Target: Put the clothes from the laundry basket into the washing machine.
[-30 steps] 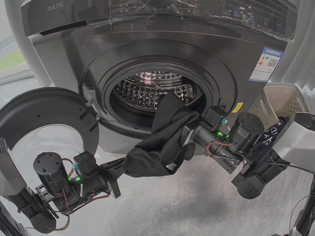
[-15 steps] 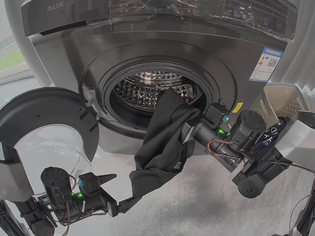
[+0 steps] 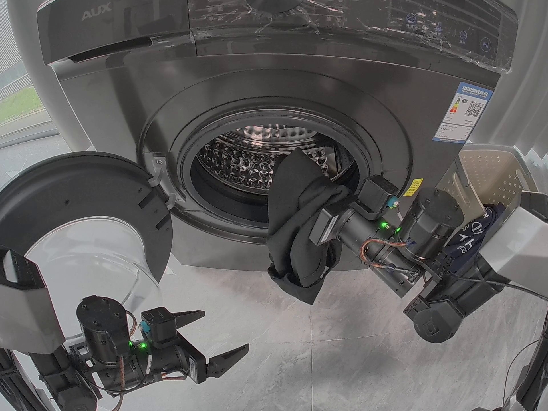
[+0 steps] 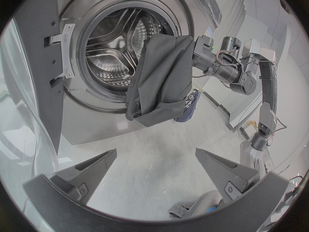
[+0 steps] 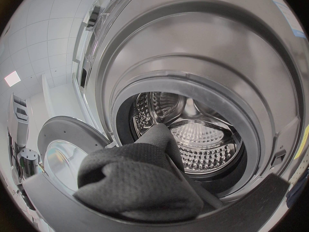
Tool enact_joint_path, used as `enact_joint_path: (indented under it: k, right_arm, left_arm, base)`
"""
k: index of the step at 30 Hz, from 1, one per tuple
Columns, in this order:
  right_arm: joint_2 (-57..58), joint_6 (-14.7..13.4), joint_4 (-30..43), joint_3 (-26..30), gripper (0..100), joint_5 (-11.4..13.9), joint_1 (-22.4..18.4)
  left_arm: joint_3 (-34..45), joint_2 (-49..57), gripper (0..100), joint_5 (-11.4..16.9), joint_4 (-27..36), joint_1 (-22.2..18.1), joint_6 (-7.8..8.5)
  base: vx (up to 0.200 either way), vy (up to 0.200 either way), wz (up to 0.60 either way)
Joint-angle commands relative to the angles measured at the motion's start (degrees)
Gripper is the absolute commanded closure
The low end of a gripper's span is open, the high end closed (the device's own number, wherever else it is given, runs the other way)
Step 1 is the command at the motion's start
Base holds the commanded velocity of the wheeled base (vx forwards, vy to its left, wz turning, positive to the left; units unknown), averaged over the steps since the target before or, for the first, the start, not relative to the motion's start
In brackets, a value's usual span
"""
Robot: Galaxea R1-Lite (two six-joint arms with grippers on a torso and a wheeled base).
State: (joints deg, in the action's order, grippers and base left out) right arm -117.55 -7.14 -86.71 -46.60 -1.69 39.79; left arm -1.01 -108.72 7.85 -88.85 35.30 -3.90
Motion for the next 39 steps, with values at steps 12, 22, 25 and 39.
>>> enact_joint_path:
  k: [12, 22, 25, 39]
  right_arm:
    - [0.48, -1.29, 0.84, -2.0, 100, -2.08, 0.11]
    - [1.45, -1.21, 0.58, 1.87, 100, -1.73, 2.66]
    - [1.54, -1.21, 0.58, 2.66, 100, -1.73, 3.1]
    - [1.8, -1.21, 0.75, 2.84, 100, -2.17, 5.21]
  left_arm:
    - [0.05, -1.76, 0, -0.03, -0.19, 1.35, 0.12]
    - [-15.69, -3.34, 0, -0.12, -0.19, 3.98, -0.14]
    - [-20.26, -4.49, 0, -0.03, -0.1, 3.28, -0.23]
    - [-26.94, -10.2, 0, 1.55, -0.1, 3.19, 0.21]
  base:
    - [0.0, 0.0, 0.0]
    - [0.0, 0.0, 0.0]
    - [0.0, 0.0, 0.0]
    - [0.0, 0.0, 0.0]
